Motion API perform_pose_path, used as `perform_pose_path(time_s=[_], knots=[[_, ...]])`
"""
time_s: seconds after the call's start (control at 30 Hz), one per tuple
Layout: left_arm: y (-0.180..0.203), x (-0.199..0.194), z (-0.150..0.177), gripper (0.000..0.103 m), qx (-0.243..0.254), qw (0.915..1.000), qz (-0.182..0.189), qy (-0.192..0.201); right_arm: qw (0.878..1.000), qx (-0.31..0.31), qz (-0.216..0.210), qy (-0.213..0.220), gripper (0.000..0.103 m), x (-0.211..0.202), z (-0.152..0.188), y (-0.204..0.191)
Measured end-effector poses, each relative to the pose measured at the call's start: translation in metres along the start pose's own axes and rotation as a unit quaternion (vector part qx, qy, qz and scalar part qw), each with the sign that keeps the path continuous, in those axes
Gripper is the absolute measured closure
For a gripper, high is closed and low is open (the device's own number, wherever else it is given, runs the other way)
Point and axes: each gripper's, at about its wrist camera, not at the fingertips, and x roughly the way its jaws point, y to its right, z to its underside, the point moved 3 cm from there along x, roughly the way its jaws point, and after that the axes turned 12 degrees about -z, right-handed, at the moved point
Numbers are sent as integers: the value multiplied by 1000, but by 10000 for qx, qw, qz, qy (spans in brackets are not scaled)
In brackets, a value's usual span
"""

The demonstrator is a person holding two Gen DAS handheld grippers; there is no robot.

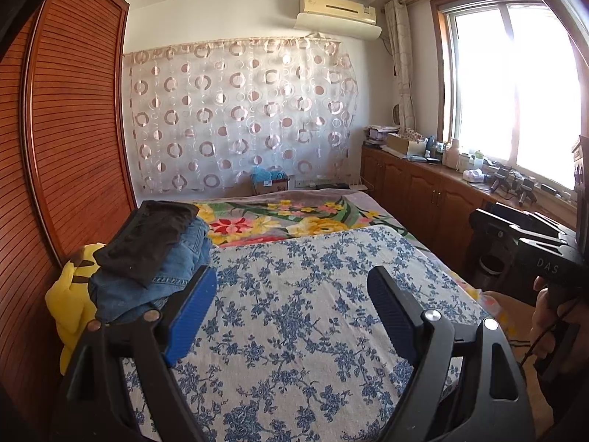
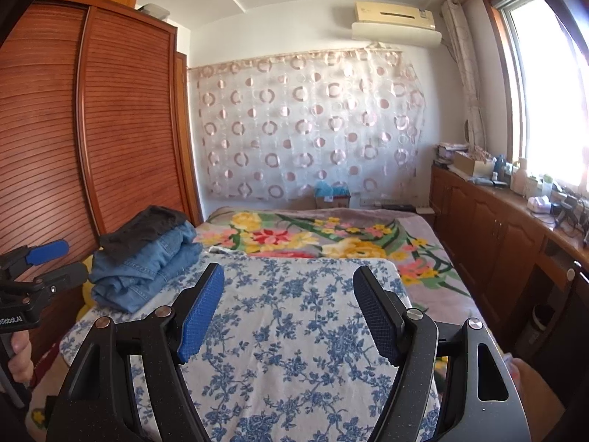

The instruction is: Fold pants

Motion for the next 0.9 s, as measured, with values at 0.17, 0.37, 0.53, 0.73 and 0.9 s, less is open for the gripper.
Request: perform_pose_path(time_s=[0.17, 0.37, 0.53, 0.73, 0.9], knots=[[-3, 3, 5, 18, -31, 10000, -26, -71, 10000, -4, -2, -35, 29, 1, 3, -1], [-6, 4, 4, 18, -81, 9999, -48, -77, 10000, -37, -21, -66, 29, 4, 3, -3], [-8, 5, 6, 18, -75, 9999, -57, -90, 10000, -38, -20, -67, 29, 5, 2, -3], [-8, 5, 6, 18, -78, 9999, -58, -89, 10000, -34, -17, -77, 29, 5, 2, -4], [-8, 4, 6, 18, -77, 9999, -60, -88, 10000, -22, -27, -78, 29, 6, 4, -3]])
